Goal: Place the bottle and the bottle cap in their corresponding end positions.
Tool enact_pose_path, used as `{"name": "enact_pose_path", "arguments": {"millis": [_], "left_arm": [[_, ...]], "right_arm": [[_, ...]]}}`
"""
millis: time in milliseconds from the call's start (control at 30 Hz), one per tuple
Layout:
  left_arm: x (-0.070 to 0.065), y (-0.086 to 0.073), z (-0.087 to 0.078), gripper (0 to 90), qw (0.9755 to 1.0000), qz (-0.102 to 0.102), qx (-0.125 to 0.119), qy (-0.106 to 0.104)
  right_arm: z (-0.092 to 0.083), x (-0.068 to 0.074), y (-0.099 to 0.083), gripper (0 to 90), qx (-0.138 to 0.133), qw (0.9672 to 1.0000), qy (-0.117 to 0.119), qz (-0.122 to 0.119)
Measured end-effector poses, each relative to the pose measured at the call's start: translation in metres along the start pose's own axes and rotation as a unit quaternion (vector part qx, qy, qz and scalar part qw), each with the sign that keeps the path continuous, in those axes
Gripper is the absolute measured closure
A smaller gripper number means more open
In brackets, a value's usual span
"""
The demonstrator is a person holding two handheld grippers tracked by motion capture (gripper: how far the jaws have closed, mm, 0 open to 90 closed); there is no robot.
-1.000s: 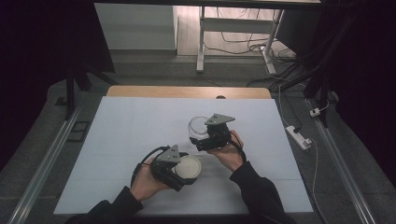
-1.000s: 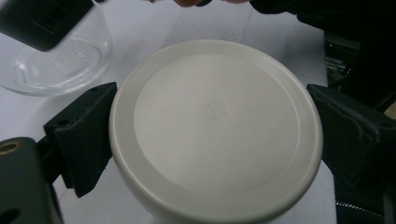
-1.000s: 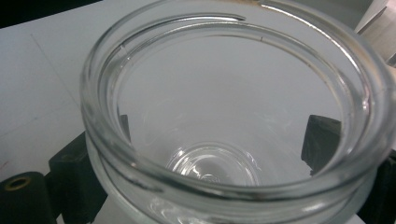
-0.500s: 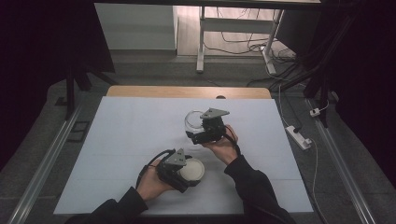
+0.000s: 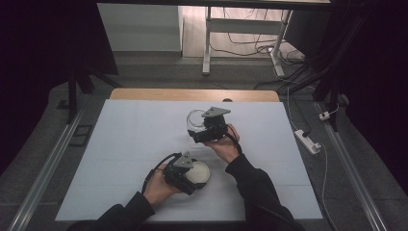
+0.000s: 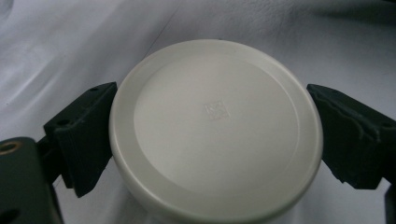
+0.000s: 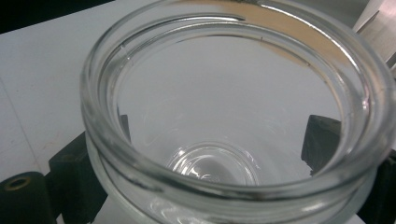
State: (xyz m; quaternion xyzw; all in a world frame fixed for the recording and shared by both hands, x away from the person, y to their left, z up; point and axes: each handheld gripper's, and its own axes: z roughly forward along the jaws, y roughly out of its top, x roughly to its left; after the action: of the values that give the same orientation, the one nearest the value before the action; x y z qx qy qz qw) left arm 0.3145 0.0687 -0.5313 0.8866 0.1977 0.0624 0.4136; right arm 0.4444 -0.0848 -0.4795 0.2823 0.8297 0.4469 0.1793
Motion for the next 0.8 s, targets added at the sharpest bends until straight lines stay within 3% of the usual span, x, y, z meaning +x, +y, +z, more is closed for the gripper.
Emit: {"name": "enact_pose_path", "arguments": {"millis": [800], "left_arm": [[0.009,-0.001,0.015,7.9,0.9987,-0.020,0.047,0.009]], "right_arm": [[0.027,-0.008,-0.010,6.5,0.018,0.9997,-0.017,-0.006]]}}
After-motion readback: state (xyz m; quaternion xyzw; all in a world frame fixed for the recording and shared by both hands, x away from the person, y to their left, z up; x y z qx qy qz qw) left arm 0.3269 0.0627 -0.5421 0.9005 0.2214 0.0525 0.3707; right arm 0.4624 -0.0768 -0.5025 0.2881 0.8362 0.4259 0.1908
